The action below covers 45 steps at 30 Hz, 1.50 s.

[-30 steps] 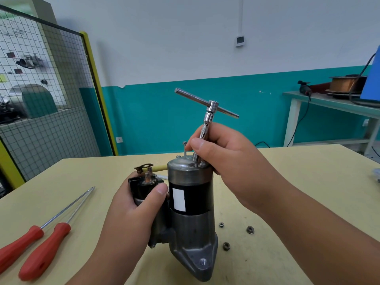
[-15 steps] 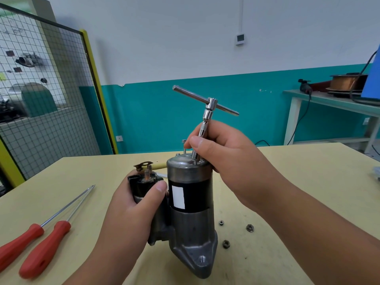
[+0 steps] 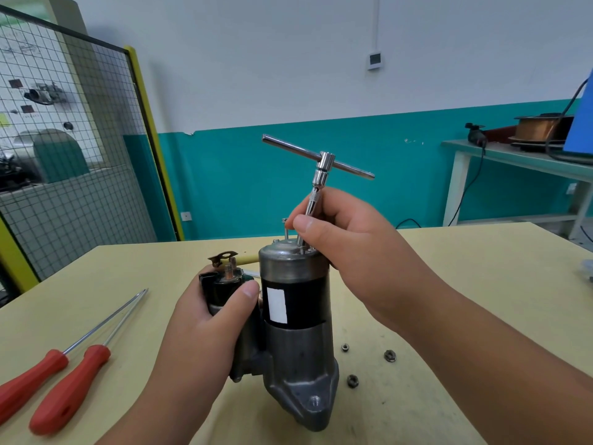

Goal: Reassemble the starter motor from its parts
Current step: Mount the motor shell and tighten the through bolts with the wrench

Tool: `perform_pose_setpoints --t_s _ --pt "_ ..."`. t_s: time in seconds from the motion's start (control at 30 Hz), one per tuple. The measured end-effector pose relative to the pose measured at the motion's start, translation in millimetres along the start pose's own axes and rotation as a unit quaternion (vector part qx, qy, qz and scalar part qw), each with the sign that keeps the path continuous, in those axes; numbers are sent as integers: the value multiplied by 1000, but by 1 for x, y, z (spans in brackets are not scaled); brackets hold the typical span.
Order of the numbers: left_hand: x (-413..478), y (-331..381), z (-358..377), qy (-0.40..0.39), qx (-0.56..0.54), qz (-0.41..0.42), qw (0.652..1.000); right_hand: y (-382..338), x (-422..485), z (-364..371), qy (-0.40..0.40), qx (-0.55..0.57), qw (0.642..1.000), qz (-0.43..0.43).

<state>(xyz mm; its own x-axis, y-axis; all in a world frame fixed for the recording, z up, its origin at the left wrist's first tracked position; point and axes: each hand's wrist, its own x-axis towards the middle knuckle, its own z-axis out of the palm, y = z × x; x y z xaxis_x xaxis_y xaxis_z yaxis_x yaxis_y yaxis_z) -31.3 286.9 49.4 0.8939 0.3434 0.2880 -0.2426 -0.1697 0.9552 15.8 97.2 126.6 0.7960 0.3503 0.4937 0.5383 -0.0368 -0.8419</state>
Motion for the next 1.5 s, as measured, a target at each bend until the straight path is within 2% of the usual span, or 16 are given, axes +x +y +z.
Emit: perform_pose_setpoints --t_s 0.63,0.9,1.27,1.5 --pt "-2 -1 3 7 13 -2 1000 2 0 1 3 -15 1000 -6" --pt "-6 -1 3 22 22 25 999 -1 -4 1 17 7 1000 -6" --pt "-13 3 -1 29 30 88 995 -6 -11 2 1 37 994 -107" --pt "-11 5 0 28 21 70 997 -8 -9 0 -9 43 997 -61"
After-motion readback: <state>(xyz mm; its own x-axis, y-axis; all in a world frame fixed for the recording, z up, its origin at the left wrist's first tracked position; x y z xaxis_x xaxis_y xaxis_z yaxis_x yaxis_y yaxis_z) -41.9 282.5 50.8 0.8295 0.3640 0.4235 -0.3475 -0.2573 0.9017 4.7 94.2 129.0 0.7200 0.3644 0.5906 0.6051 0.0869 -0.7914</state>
